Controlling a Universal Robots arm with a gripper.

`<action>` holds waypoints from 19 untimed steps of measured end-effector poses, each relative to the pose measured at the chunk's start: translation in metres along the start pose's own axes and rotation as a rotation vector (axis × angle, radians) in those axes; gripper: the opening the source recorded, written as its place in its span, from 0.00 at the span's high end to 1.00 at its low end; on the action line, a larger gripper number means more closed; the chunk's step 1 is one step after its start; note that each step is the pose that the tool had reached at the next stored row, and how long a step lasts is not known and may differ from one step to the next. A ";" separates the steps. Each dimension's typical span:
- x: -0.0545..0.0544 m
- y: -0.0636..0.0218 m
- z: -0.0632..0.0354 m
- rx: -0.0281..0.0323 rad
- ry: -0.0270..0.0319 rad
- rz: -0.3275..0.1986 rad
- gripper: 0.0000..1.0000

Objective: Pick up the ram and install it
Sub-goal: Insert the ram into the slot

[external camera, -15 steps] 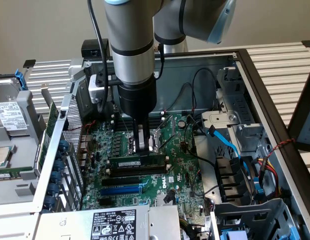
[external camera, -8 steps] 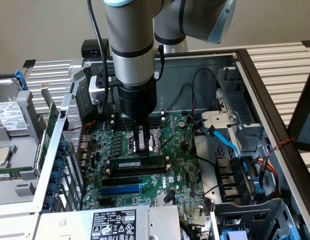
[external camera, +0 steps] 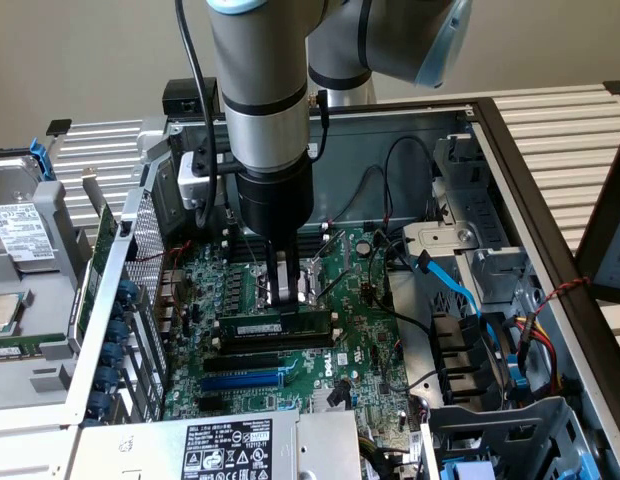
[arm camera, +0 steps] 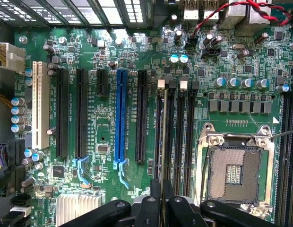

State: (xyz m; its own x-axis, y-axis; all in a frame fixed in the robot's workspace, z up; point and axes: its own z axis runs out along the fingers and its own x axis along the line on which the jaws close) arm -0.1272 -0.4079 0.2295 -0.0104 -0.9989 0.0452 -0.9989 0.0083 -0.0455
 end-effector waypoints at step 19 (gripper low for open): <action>0.001 -0.0003 0.0003 0.0022 0.0001 0.000 0.87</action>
State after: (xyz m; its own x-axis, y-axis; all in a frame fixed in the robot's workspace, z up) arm -0.1269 -0.4094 0.2293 -0.0104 -0.9989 0.0453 -0.9988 0.0082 -0.0477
